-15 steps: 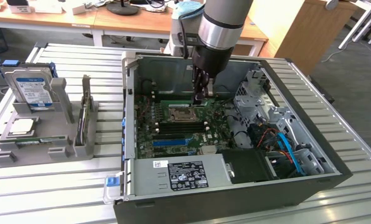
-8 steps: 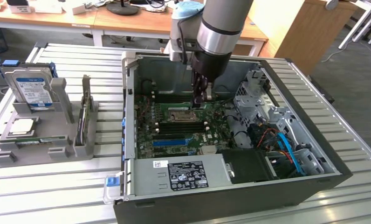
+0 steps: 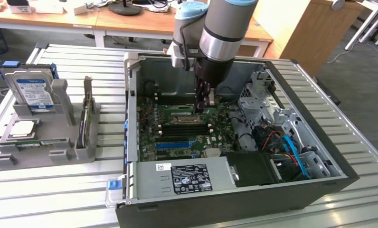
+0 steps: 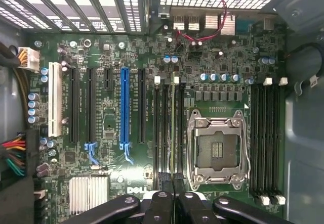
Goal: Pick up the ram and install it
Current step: 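Insert the ram into the slot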
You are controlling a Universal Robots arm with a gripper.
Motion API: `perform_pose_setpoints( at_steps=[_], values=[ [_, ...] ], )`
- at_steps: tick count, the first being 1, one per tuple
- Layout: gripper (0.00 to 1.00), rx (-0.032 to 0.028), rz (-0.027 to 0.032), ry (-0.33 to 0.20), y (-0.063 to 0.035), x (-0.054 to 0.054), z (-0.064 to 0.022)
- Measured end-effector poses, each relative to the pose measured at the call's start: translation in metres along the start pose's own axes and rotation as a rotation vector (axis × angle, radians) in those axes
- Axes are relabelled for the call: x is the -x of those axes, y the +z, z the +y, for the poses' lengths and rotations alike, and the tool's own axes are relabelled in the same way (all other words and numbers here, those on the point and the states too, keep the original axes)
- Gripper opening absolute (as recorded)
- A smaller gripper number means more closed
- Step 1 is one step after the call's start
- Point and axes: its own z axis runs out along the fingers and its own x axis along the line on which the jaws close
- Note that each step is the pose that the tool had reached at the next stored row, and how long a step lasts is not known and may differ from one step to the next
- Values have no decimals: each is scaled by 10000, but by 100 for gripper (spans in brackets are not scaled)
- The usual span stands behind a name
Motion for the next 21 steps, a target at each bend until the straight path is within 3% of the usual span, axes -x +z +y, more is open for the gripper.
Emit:
perform_pose_setpoints(
  at_steps=[21],
  values=[
    [12, -1, 1, 1, 14, -10, -62]
  ],
)
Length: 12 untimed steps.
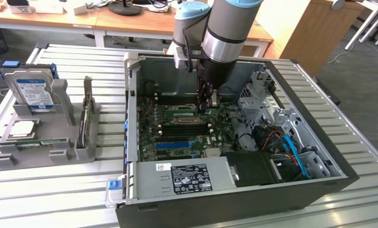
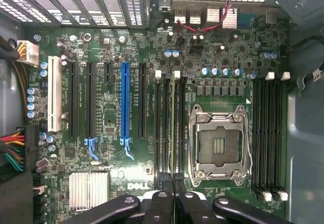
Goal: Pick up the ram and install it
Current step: 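Insert the ram into the slot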
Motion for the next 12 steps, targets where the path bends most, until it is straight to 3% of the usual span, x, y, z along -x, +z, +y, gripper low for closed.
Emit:
perform_pose_setpoints(
  at_steps=[12],
  values=[
    [12, 0, 0, 0, -4, -67, 15]
  ],
)
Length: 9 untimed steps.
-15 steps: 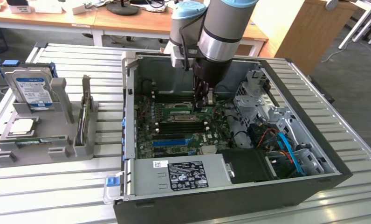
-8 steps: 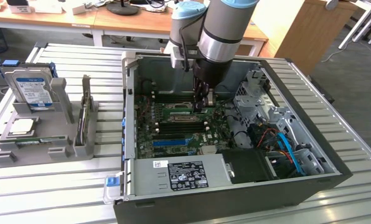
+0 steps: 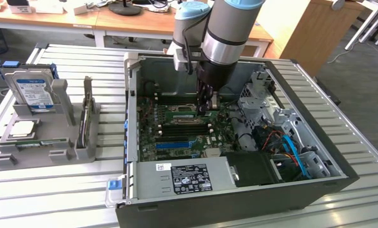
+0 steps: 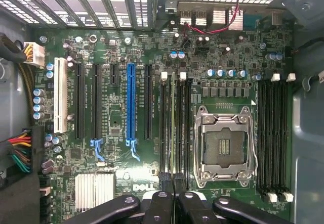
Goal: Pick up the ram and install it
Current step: 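Insert the ram into the slot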
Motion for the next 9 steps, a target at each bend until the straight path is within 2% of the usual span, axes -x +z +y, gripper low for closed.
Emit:
perform_pose_setpoints(
  at_steps=[9],
  values=[
    [12, -6, 1, -1, 69, -5, -1]
  ],
)
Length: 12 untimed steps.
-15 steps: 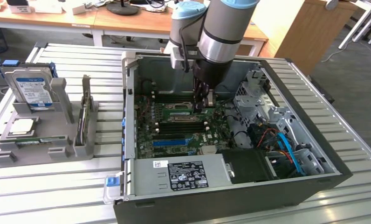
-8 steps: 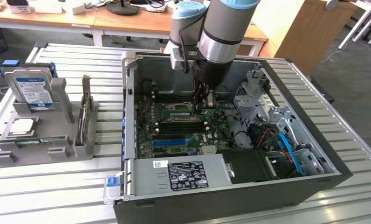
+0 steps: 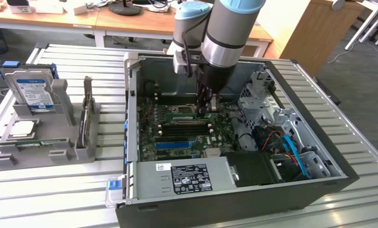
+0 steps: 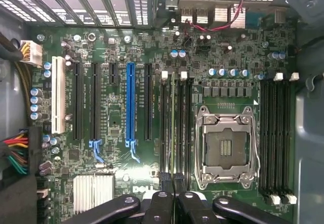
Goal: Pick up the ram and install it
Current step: 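Insert the ram into the slot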
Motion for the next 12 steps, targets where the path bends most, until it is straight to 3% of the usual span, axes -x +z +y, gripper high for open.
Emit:
perform_pose_setpoints(
  at_steps=[12],
  values=[
    [12, -7, -1, 0, 135, -8, 0]
  ],
)
